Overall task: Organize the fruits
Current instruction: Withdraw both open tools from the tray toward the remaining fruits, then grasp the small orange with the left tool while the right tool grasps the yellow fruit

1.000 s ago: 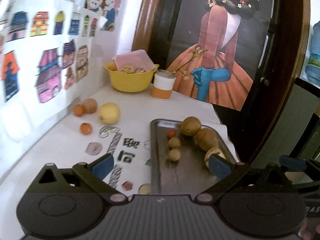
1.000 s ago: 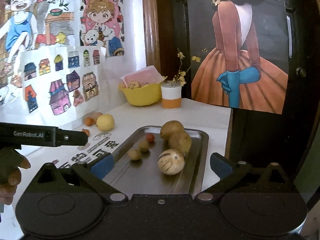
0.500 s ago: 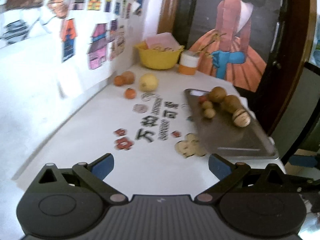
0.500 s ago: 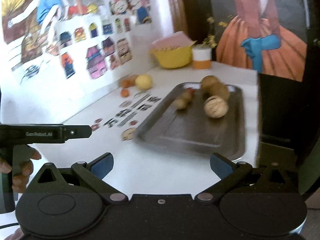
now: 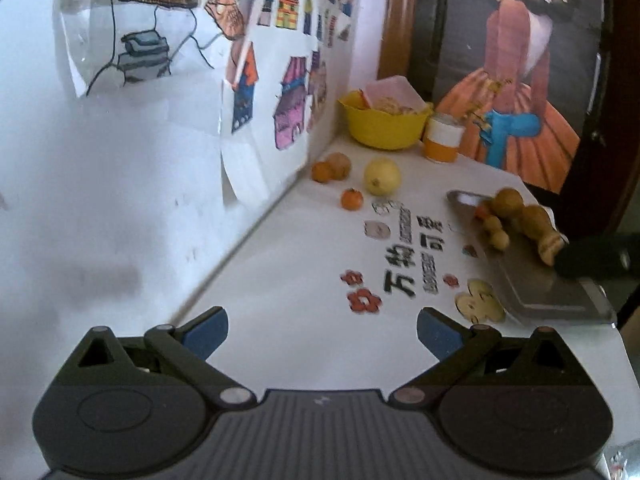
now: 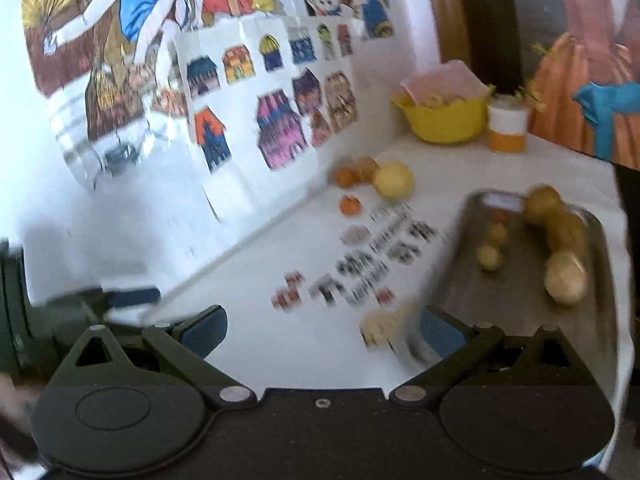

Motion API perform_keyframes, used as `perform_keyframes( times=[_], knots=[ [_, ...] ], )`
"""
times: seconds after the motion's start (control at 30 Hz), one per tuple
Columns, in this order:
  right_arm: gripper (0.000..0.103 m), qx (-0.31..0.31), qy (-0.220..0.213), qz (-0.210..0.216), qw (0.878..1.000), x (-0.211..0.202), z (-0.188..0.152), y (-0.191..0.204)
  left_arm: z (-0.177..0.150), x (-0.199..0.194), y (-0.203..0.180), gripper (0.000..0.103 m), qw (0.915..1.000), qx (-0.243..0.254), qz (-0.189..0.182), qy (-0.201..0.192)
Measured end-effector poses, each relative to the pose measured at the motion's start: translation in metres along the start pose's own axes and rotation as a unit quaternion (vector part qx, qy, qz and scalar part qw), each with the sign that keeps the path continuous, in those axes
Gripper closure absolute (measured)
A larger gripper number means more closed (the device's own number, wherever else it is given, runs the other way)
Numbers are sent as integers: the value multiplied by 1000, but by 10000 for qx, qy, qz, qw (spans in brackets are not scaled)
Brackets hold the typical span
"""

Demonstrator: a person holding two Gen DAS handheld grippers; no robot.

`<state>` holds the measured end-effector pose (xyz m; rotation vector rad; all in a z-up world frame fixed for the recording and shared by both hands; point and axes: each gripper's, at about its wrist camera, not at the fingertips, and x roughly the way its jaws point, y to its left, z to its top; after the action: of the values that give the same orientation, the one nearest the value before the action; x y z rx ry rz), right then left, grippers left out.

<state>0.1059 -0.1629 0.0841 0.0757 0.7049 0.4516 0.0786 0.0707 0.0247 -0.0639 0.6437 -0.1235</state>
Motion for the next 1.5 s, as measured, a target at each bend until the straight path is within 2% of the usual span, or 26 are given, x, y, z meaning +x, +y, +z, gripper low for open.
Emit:
perform_keyframes(
  times=[0.1,0.27,0.43,0.53,0.83,1.03,1.23,1.43,1.5],
  knots=[
    [1,-290,-156,-98,9994,17,34,0,13,10,0,1,9999,-15,-67,-119],
    [1,-879,-180,-652,9938,59,93,-13,42,40,-7,1,9994,-14,-265,-233],
    [1,-831,35,-701,9941,106,132,-44,70,81,-14,1,9992,-5,-331,-221],
    [1,-714,171,-691,9949,136,142,-60,83,107,-17,1,9994,58,-298,-162],
    [2,-276,398,-432,9979,217,145,-97,96,180,-27,1,9993,230,-254,116],
    [10,-70,630,-400,9972,261,138,-113,94,210,-30,2,9988,371,-190,256],
    [17,30,752,-363,9965,283,131,-119,95,226,-34,14,9984,455,-179,295],
    [26,-50,762,-363,9964,290,131,-118,96,233,-35,33,9986,388,-172,323],
    [32,-85,777,-329,9964,293,130,-117,96,233,-36,44,9986,434,-130,286]
  ],
)
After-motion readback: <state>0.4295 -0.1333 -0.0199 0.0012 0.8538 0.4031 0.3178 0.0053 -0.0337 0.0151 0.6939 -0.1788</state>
